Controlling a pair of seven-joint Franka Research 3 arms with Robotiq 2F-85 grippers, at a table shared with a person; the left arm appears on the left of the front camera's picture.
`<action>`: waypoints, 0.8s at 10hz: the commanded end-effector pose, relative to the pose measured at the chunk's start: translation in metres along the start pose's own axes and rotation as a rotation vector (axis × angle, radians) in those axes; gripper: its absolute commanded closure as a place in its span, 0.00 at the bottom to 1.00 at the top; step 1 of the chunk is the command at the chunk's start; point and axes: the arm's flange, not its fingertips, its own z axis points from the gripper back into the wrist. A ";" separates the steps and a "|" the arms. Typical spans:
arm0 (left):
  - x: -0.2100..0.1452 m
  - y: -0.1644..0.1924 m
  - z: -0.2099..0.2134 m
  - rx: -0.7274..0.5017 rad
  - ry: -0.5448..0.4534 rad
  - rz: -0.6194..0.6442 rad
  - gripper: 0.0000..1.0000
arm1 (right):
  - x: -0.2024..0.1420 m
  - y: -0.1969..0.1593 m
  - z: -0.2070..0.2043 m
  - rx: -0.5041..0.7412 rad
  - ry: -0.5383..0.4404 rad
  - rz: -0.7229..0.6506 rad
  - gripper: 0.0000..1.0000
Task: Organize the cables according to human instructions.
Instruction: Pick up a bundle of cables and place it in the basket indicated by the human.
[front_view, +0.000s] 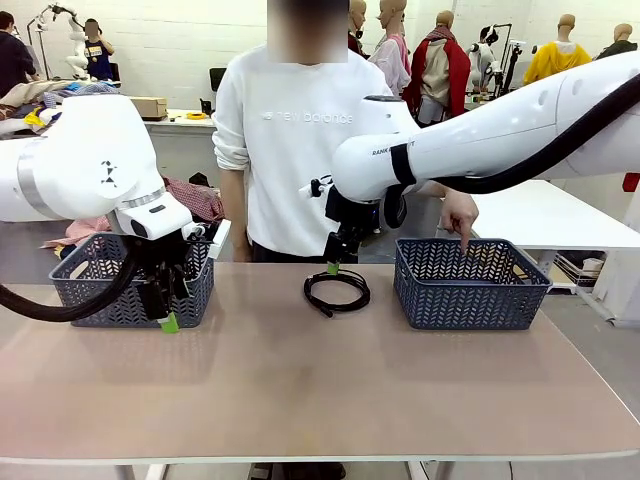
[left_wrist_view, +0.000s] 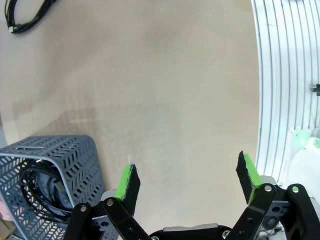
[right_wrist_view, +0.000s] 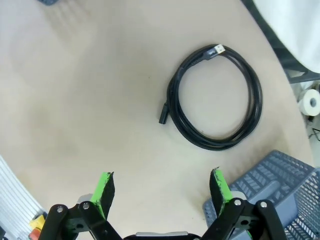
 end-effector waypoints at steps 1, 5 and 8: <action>-0.001 0.000 0.001 0.003 0.001 0.002 0.00 | 0.027 0.000 -0.017 0.016 0.023 -0.020 0.00; -0.001 0.000 0.001 0.003 0.001 0.002 0.00 | 0.048 -0.003 -0.056 0.013 0.057 -0.071 0.00; -0.001 0.000 0.001 0.003 0.001 0.002 0.00 | 0.057 -0.006 -0.075 0.022 0.062 -0.139 0.00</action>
